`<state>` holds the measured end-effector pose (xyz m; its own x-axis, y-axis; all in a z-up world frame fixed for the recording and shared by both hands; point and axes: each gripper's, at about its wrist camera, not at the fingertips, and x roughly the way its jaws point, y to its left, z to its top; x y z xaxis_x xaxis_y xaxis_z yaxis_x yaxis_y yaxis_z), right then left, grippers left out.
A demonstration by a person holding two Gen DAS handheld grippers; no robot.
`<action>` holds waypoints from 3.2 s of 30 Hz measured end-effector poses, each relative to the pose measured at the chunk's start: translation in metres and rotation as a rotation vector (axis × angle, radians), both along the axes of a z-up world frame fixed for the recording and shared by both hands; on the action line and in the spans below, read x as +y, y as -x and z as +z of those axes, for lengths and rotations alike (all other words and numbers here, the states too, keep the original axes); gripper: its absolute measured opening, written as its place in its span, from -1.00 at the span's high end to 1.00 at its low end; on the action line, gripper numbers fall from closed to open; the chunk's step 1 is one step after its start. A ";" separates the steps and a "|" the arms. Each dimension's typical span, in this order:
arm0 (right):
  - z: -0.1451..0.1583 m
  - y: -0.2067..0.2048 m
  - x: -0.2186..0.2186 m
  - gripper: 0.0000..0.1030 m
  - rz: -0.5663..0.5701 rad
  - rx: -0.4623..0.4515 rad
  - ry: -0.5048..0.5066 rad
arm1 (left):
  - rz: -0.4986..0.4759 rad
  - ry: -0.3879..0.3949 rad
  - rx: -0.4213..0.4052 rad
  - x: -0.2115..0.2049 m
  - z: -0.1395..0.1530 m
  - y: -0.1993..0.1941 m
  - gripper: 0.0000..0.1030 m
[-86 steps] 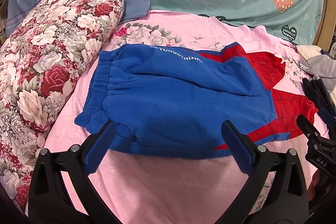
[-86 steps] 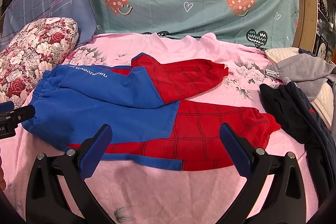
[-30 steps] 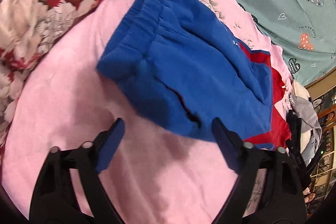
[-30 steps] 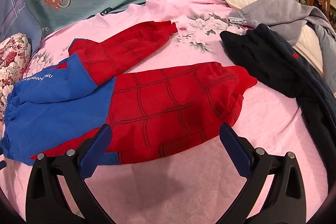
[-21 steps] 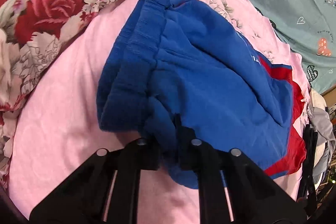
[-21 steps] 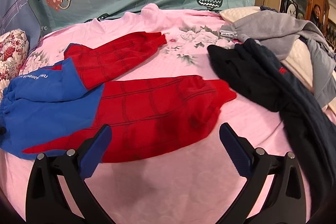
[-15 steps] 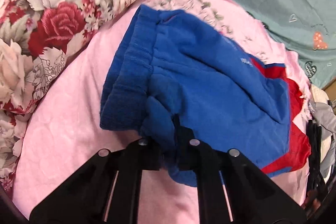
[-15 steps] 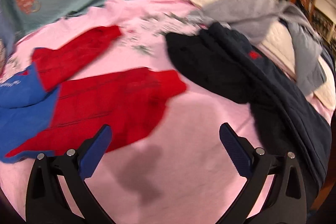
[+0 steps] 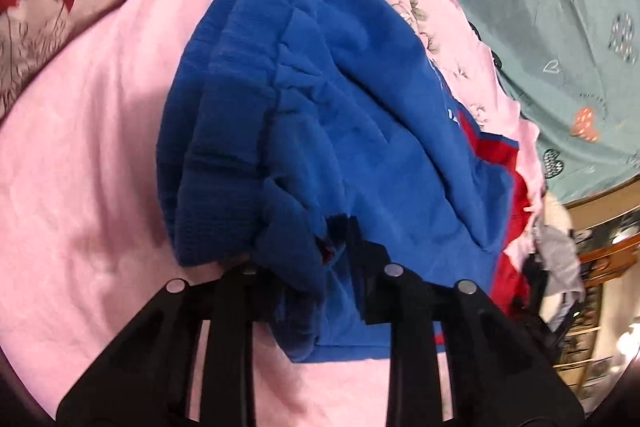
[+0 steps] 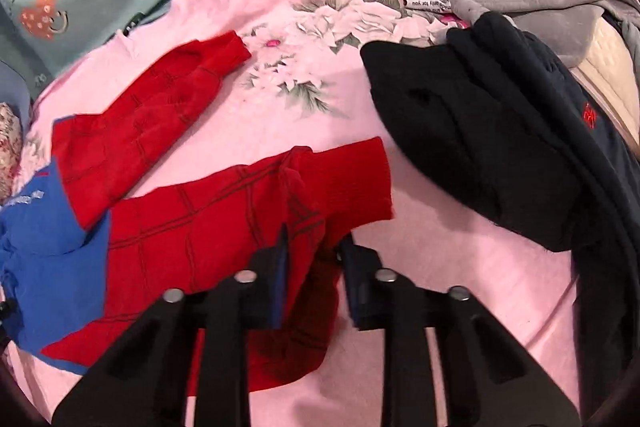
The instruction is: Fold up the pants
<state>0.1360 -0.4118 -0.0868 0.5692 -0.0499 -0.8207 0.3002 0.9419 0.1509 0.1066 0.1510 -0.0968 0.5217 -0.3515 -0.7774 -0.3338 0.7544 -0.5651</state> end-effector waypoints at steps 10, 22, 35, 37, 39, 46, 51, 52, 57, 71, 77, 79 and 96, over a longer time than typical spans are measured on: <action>0.087 0.097 -0.016 0.67 0.143 -0.223 -0.054 | 0.027 -0.219 -0.191 0.006 0.087 0.080 0.87; 0.033 0.128 -0.012 -0.69 -0.037 0.009 0.306 | 0.037 -0.375 -0.019 0.029 0.055 0.104 -0.58; 0.036 -0.096 0.023 -0.69 0.124 -0.156 -0.035 | -0.076 -0.452 -0.202 -0.041 0.070 -0.032 -0.71; 0.021 -0.119 0.027 -0.66 0.092 -0.117 -0.063 | -0.087 -0.420 -0.168 -0.046 0.051 -0.035 -0.71; 0.008 -0.132 0.035 0.09 0.069 -0.073 -0.089 | -0.104 -0.449 -0.139 -0.048 0.037 -0.034 -0.71; 0.055 -0.085 -0.006 0.89 -0.015 -0.142 0.065 | -0.144 -0.567 -0.057 -0.045 0.011 -0.047 -0.65; 0.000 -0.058 -0.049 -0.21 0.084 0.030 0.058 | -0.203 -0.609 -0.053 -0.054 0.015 -0.052 -0.65; 0.003 -0.054 -0.050 -0.20 0.085 0.049 0.061 | -0.215 -0.596 -0.070 -0.051 0.023 -0.049 -0.65; 0.060 -0.037 -0.020 -0.45 0.056 -0.186 0.197 | -0.142 -0.621 -0.251 -0.021 0.077 -0.026 -0.75; 0.010 -0.117 0.020 -0.18 0.110 -0.014 -0.067 | -0.041 -0.625 -0.057 0.046 0.032 -0.073 -0.77; 0.051 -0.089 0.133 -0.32 0.553 -0.050 0.089 | -0.231 -0.631 -0.034 0.019 0.009 -0.111 -0.33; 0.051 -0.100 0.161 -0.38 0.647 -0.053 0.178 | -0.282 -0.649 -0.044 0.010 0.011 -0.113 0.05; 0.018 -0.168 0.199 0.88 0.836 0.020 0.067 | -0.262 -0.590 -0.080 0.011 0.023 -0.118 0.24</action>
<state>0.3039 -0.2123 -0.0684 0.4257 0.3329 -0.8414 -0.4986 0.8623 0.0889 0.2242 0.1618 -0.0742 0.5410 -0.0009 -0.8410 -0.0704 0.9964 -0.0464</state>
